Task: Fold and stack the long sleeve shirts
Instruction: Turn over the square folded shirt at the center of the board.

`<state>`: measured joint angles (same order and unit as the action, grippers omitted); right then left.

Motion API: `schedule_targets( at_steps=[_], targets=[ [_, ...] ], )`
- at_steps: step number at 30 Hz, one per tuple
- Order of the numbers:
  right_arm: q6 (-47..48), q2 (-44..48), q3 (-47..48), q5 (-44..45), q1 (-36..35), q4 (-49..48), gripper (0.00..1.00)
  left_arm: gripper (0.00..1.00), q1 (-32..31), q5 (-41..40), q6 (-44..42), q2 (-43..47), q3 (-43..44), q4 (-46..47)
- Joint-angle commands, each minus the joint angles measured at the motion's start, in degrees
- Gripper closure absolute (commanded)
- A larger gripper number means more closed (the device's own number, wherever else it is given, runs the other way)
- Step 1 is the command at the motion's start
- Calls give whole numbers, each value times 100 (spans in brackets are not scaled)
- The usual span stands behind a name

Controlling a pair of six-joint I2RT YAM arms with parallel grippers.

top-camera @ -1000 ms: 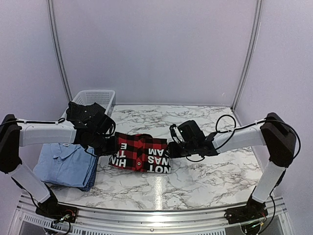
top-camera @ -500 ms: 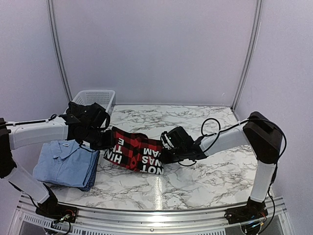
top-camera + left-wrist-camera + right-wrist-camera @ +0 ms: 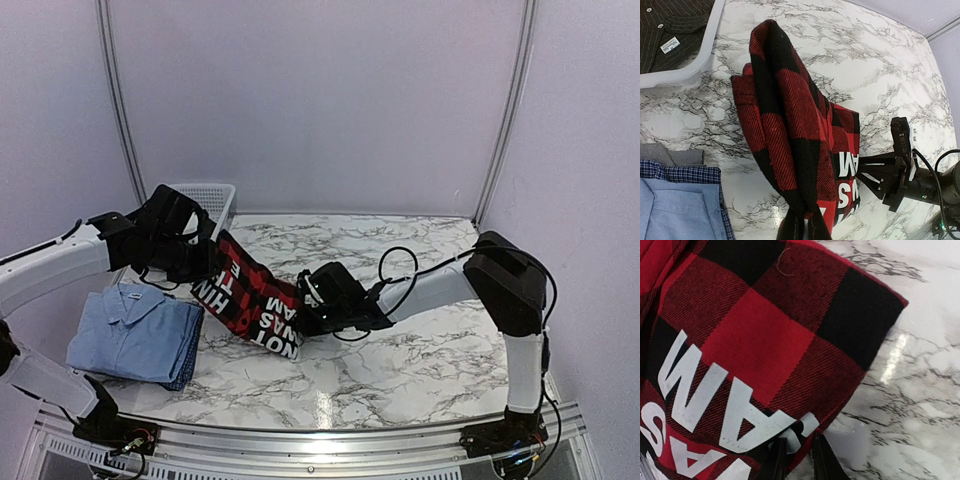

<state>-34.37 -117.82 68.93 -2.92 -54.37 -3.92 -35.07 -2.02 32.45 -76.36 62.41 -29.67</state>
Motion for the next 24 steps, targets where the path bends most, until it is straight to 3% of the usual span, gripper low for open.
schedule_targets(
  at_steps=[1,11,15,18,24],
  targets=[
    [-240,-343,206,-344,-150,-33,83,100,101,22,-304,174,183,-319],
    [-343,-825,603,-742,-216,-374,82,100,132,299,-445,156,658,-374],
    [-274,-945,782,-1094,-203,-596,72,100,105,698,-437,-131,1098,-365],
    [-282,-372,91,-1295,-10,-1226,56,100,-130,807,-472,-574,1512,-381],
    [-263,1409,-1971,-1400,709,-1888,42,100,-929,616,-242,-2081,2745,-487]
  ],
)
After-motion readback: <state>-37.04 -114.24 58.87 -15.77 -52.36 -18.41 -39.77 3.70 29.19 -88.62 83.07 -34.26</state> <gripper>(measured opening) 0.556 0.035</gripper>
